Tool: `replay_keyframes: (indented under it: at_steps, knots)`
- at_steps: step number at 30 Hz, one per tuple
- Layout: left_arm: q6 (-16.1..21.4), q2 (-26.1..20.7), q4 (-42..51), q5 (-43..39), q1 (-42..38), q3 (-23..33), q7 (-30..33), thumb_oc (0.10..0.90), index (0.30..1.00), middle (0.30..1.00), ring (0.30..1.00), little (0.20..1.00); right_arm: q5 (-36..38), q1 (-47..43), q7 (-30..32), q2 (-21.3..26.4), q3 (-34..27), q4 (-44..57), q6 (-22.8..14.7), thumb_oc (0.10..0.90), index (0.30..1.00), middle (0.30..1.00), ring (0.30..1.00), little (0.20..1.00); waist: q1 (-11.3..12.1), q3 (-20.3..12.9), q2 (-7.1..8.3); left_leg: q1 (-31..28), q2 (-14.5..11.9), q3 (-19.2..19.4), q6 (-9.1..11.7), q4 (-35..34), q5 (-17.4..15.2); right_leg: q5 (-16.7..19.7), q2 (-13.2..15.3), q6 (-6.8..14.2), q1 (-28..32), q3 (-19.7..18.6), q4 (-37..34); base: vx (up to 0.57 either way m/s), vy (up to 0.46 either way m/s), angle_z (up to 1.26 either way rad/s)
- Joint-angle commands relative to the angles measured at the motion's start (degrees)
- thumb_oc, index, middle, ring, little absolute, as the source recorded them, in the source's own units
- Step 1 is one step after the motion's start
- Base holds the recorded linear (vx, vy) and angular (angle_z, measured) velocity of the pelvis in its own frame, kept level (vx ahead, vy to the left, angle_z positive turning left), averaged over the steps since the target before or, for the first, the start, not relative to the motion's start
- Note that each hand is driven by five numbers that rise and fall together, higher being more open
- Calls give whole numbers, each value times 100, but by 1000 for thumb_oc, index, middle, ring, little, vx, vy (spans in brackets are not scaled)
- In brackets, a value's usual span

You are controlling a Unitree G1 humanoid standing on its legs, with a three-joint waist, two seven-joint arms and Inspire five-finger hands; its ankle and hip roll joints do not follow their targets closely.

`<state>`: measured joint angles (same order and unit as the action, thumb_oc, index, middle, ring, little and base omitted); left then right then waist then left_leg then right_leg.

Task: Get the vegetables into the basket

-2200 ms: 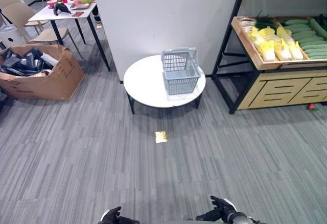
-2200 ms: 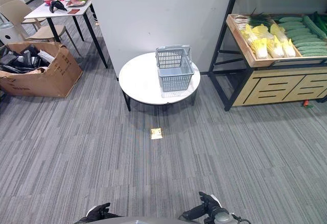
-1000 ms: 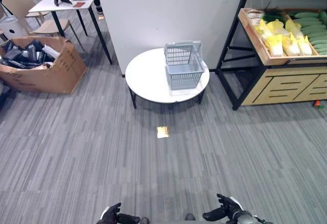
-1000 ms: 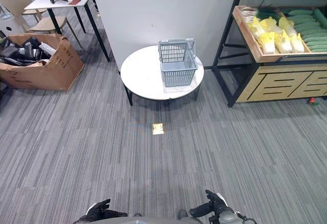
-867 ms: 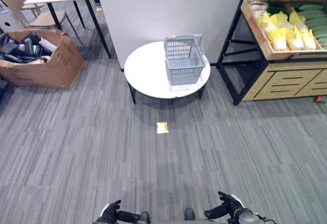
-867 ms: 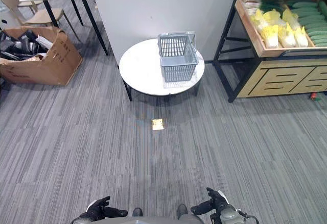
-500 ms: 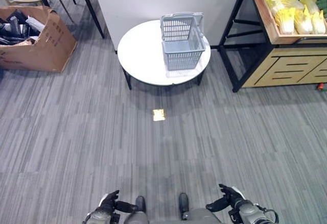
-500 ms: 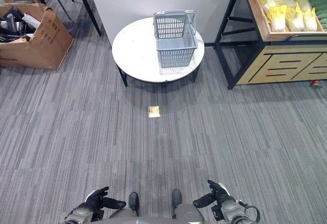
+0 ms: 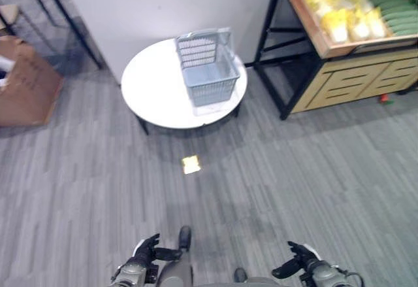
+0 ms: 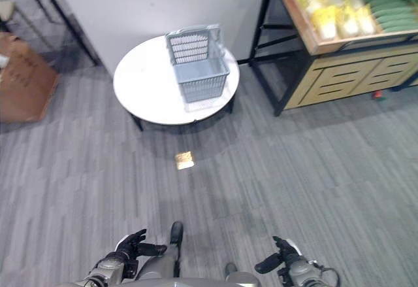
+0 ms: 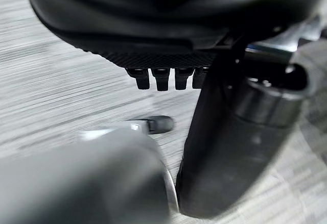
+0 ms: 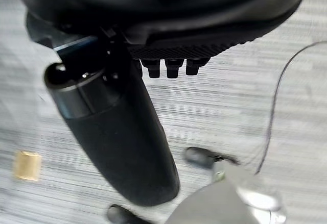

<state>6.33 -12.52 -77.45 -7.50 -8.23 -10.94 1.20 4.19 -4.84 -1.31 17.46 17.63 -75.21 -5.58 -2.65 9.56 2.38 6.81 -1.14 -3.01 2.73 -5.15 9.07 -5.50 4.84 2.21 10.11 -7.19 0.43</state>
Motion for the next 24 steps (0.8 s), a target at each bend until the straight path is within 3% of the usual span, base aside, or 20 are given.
replay_keyframes:
  at_steps: [1,2,3,6,9,13,15,16,19,22,24]
  knots:
    - [-53,-200,-261,205,584,-131,32,900,1000,1000,1000,1000,-98,204,-24,144,-78,-17,-32,900,1000,1000,1000,1000,199,-558,9,272,-58,166,-82,237,-154,439,164,562,-453,-266,623,69,95,-5]
    - [-53,-200,-261,205,584,-131,32,900,1000,1000,1000,1000,-98,204,-24,144,-78,-17,-32,900,1000,1000,1000,1000,200,-558,9,272,-58,167,-82,237,-155,439,164,562,-452,-266,622,147,213,-11]
    - [-38,-221,-198,220,589,-152,42,900,1000,1000,1000,1000,-121,202,-31,87,-63,-43,-6,900,1000,1000,1000,1000,208,-646,89,199,39,256,-165,284,-301,843,330,669,-513,-360,642,117,194,-15]
    - [-11,-282,-90,261,476,-172,143,900,1000,1000,1000,1000,-128,99,2,3,-28,-35,3,900,1000,1000,1000,1000,251,-630,135,62,175,388,-324,399,-533,1595,452,802,-804,-431,1211,125,273,-13]
    - [-5,-313,-26,287,420,-207,172,900,1000,1000,1000,1000,-111,54,41,-10,-20,32,-19,900,1000,1000,1000,1000,244,-541,50,-69,190,344,-402,422,-605,1837,413,723,-1037,-307,1813,54,168,-12]
    - [-3,-347,13,254,348,-204,193,900,1000,1000,1000,1000,-48,9,108,-53,-21,103,-43,900,1000,1000,1000,1000,219,-439,-45,-517,233,319,-521,331,-758,1876,474,610,-1434,310,2334,159,179,-4]
    - [2,-395,-56,284,276,-155,274,900,1000,1000,1000,1000,-75,-36,118,-78,49,152,-51,900,1000,1000,1000,1000,197,-387,-52,-822,175,288,-457,236,-931,1255,459,573,-1762,802,1349,334,10,-17]
    - [-3,-403,-73,283,257,-119,296,900,1000,1000,1000,1000,-103,-64,129,-86,69,180,-48,900,1000,1000,1000,1000,206,-388,-10,-895,186,291,-434,213,-989,1248,510,617,-1867,961,937,295,-88,-12]
    - [0,-411,-136,258,235,-50,302,900,1000,1000,1000,1000,-162,-104,141,-85,110,193,-42,900,1000,1000,1000,1000,139,-316,16,-1186,150,233,-373,129,-1121,1445,518,704,-1982,1079,312,218,-61,-1]
    - [14,-413,-217,239,245,17,214,900,1000,1000,1000,1000,-216,-50,76,-31,117,188,-18,900,1000,1000,1000,1000,-89,-266,30,-1682,85,-70,-251,55,-1411,1789,336,839,-2403,490,-160,367,-113,22]
    - [-20,-382,-266,248,323,55,181,900,1000,1000,1000,1000,-173,25,55,3,65,190,-9,900,1000,1000,1000,1000,-106,-356,38,-1898,-16,-214,-162,119,-1589,1796,348,766,-2306,702,-24,381,-240,99]
